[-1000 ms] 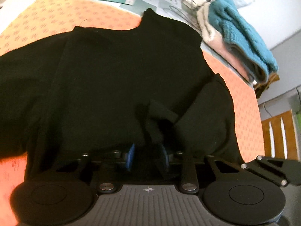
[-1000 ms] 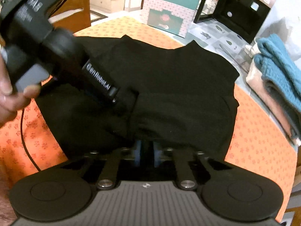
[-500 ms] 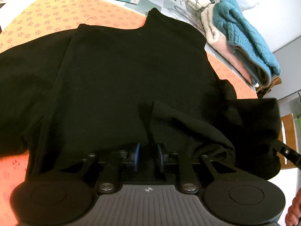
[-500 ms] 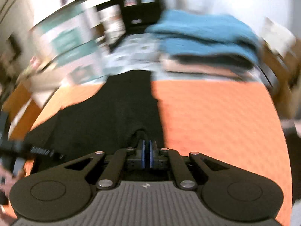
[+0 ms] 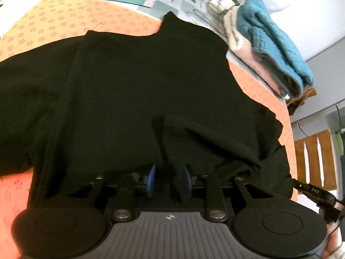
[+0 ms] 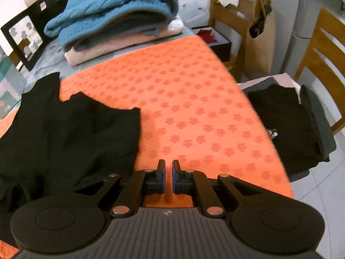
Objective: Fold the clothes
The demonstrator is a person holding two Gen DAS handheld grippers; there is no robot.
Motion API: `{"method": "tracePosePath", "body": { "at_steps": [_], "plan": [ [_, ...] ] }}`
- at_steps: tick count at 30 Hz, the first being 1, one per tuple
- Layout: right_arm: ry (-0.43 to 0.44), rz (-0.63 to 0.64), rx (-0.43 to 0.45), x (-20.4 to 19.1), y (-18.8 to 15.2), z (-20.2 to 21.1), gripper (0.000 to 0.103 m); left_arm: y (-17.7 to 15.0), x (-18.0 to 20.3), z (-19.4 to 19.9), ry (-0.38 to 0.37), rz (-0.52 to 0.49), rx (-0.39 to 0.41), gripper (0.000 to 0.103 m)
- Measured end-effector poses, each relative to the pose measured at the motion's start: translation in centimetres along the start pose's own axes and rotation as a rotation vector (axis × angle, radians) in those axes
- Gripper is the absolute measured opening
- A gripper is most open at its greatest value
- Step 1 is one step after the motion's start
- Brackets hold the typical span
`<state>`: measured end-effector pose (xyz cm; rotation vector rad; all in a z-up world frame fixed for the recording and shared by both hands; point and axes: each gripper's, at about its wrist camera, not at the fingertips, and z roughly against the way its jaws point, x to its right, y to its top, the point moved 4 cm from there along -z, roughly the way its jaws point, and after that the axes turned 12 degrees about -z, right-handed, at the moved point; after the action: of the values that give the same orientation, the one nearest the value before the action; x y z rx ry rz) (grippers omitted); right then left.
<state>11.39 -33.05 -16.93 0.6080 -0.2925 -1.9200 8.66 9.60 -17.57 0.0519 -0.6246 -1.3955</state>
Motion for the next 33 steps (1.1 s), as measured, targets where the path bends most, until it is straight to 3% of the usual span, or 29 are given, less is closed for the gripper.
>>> {"method": "tracePosePath", "body": {
  "at_steps": [5,7,12,14,15,16,18,29,33],
  "plan": [
    [0.002,-0.002,0.002,0.8,0.0,1.0,0.013,0.1,1.5,-0.9,0.022,-0.034,-0.036,0.039],
    [0.004,-0.009,0.005,1.4,-0.1,1.7,0.013,0.1,2.1,-1.3,0.031,-0.047,-0.051,0.047],
    [0.009,-0.044,0.014,2.3,-0.6,2.9,0.014,0.1,3.7,-2.1,0.078,-0.097,-0.081,0.051],
    [0.01,-0.049,0.014,2.4,-0.9,3.2,0.014,0.0,4.4,-2.3,0.121,-0.139,-0.081,0.041],
    [0.009,-0.05,0.014,2.5,-1.0,3.3,0.014,0.0,4.7,-2.3,0.138,-0.163,-0.079,0.023],
    [0.009,-0.05,0.014,2.5,-1.1,3.3,0.015,0.0,5.0,-2.3,0.154,-0.188,-0.077,0.012],
    [0.011,-0.051,0.012,2.4,-1.3,3.4,0.015,0.2,5.0,-1.9,0.16,-0.195,-0.053,0.007],
    [0.015,-0.009,0.03,1.5,-1.3,4.5,0.016,4.2,2.1,5.8,0.18,-0.181,0.12,0.007],
    [0.03,0.019,0.023,0.6,-1.5,4.6,0.018,5.2,0.8,7.7,0.187,-0.185,0.139,0.007]
  ]
}}
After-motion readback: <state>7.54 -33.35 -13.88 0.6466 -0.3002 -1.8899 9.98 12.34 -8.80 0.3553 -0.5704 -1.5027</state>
